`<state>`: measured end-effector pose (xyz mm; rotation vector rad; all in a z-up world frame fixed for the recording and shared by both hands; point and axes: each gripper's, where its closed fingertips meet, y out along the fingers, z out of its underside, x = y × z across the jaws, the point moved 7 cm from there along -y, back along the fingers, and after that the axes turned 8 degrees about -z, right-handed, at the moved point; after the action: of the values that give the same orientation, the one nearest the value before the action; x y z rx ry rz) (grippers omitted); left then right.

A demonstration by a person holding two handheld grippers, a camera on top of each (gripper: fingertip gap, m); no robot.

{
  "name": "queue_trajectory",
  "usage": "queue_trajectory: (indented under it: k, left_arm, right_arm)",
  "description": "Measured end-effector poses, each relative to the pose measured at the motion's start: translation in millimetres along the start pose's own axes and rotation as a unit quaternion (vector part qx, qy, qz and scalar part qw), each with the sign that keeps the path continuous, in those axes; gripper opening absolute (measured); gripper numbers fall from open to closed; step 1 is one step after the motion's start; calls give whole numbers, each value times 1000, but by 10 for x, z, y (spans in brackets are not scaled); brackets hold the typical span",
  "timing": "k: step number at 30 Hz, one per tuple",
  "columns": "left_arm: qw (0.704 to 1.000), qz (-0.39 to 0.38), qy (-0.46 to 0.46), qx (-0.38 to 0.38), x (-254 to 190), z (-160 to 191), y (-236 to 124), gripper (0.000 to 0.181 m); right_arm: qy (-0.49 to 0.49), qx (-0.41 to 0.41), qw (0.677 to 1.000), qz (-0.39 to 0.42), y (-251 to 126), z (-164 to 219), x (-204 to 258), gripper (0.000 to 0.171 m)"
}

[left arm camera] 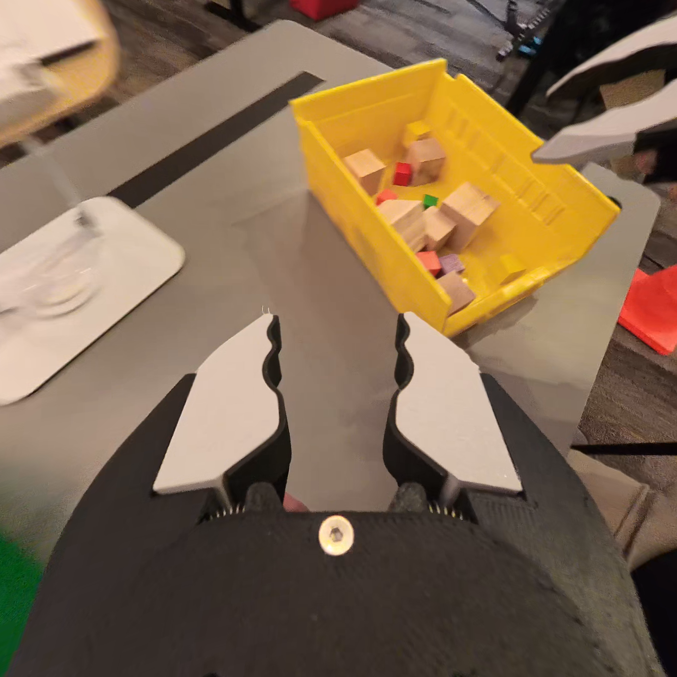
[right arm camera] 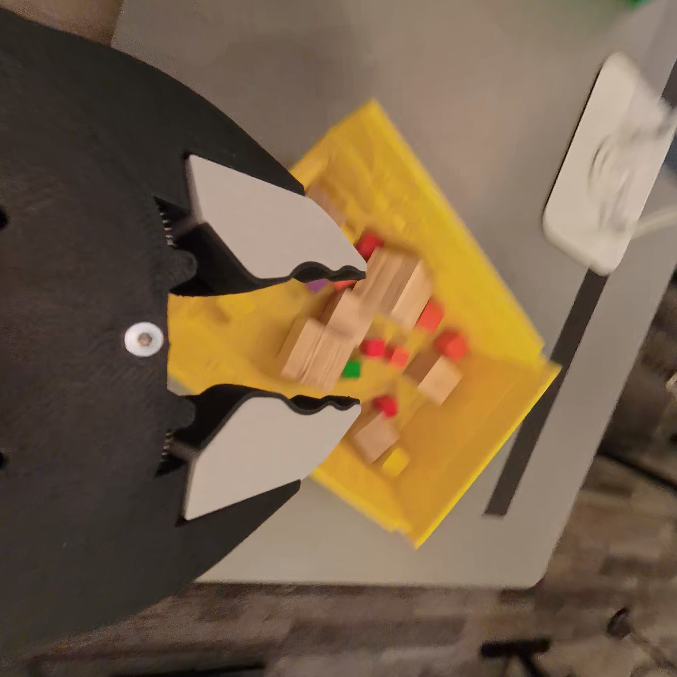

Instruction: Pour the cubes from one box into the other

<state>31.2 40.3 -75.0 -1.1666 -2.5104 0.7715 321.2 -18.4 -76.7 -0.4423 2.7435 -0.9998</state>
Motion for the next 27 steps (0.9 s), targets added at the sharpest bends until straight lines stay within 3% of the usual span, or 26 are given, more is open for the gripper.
queue_trajectory:
  k: [1, 3, 6, 10, 12, 17, 22, 24, 27]
  left_arm:
    - [1000, 7, 11, 5, -148, -50, 198, 60]
    - [999, 18, 22, 16, -403, -123, 560, 62]
    - [999, 26, 24, 29, -632, -169, 946, 64]
    - [999, 19, 23, 16, -671, -182, 956, 63]
    - [999, 5, 30, 16, -591, -108, 832, 63]
    - [996, -72, 43, 22, -132, 229, 277, 61]
    - [979, -201, -16, 32, 706, 704, -636, 60]
    - [959, -278, -40, 45, 1103, 918, -1107, 60]
    - [899, -428, -43, 86, 1748, 1335, -1825, 60]
  right_arm:
    - [23, 18, 1000, 11, -5, 131, -178, 57]
    - [50, 58, 996, 34, 38, 376, -457, 62]
    - [95, 103, 990, 6, 188, 667, -605, 54]
    - [115, 111, 987, -33, 226, 749, -658, 30]
    - [114, 116, 986, -45, 233, 748, -668, 29]
    - [99, 126, 983, -83, 260, 725, -639, 10]
    - [81, 136, 984, -78, 282, 703, -693, 6]
    - [71, 137, 985, -80, 289, 699, -722, 5]
    - [48, 146, 984, -86, 292, 692, -765, 5]
